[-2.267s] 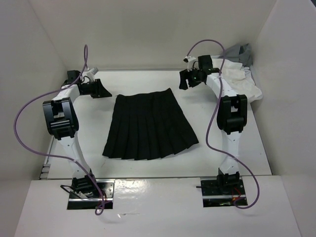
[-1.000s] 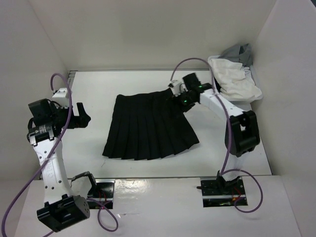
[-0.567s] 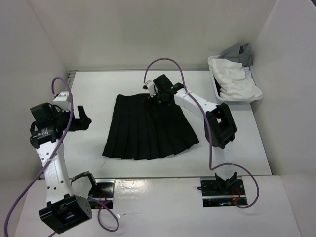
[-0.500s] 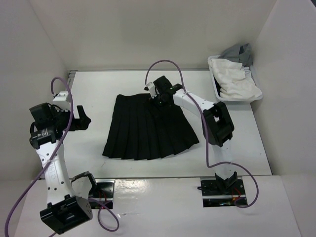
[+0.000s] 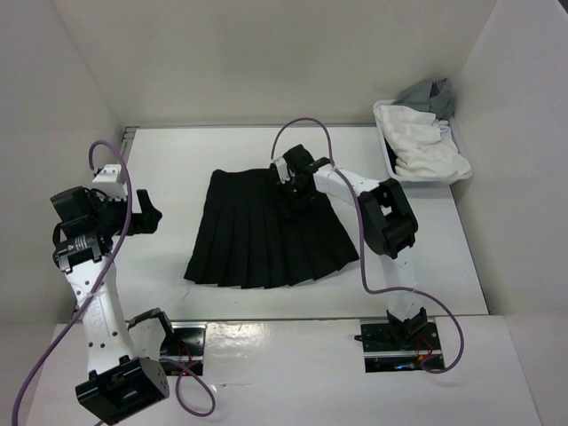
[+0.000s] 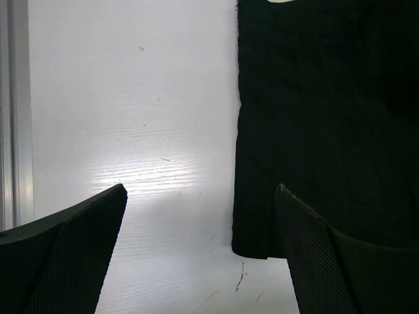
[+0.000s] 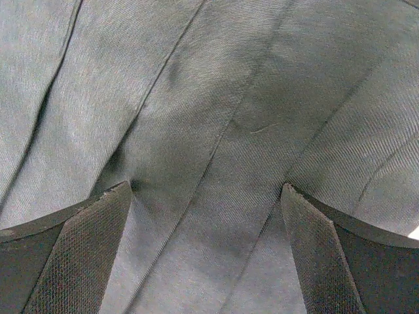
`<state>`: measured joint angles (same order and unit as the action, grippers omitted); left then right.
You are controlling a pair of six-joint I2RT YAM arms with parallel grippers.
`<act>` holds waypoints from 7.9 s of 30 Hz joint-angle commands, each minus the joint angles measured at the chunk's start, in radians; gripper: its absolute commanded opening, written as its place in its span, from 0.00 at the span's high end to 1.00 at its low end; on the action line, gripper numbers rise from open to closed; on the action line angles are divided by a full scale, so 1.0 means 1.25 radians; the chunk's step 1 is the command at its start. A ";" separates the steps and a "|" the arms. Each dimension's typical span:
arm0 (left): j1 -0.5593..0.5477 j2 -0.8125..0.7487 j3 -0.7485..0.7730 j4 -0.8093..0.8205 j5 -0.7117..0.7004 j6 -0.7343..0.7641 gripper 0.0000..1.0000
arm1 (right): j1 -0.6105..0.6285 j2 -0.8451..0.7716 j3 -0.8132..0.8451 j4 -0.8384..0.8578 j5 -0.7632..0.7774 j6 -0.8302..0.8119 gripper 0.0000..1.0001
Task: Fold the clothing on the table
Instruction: Flatten the skirt out, then fold the skirt
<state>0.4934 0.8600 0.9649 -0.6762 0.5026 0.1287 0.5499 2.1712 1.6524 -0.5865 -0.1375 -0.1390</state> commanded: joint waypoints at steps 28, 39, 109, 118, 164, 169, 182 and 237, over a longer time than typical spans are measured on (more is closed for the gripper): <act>-0.014 0.137 0.093 -0.004 0.135 0.049 0.00 | 0.186 -0.200 -0.393 -0.083 0.052 -0.200 0.01; -0.014 0.073 0.055 -0.011 0.128 0.056 0.00 | 0.186 -0.261 -0.430 -0.047 0.154 -0.397 0.01; -0.449 1.209 0.756 -0.143 0.232 0.306 0.95 | -0.489 -0.380 -0.218 -0.310 -0.451 -0.327 0.01; -0.411 1.125 0.704 -0.116 0.217 0.266 1.00 | -0.418 -0.228 -0.036 -0.227 -0.477 -0.289 0.03; -0.411 1.116 0.682 -0.123 0.200 0.266 1.00 | -0.336 0.154 0.208 -0.245 -0.619 -0.304 0.47; -0.411 1.116 0.690 -0.123 0.200 0.266 1.00 | -0.336 0.162 0.208 -0.245 -0.619 -0.304 0.80; -0.311 1.152 0.752 -0.209 0.370 0.290 0.97 | -0.375 0.154 0.194 -0.206 -0.566 -0.261 1.00; -0.241 1.089 0.548 0.038 0.329 0.165 0.32 | -0.375 -0.080 0.072 -0.142 -0.480 -0.198 0.30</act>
<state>0.1955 2.1902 1.6054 -0.6598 0.8684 0.3332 0.0761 2.1441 1.7466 -0.7933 -0.7292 -0.3790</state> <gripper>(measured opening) 0.682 0.703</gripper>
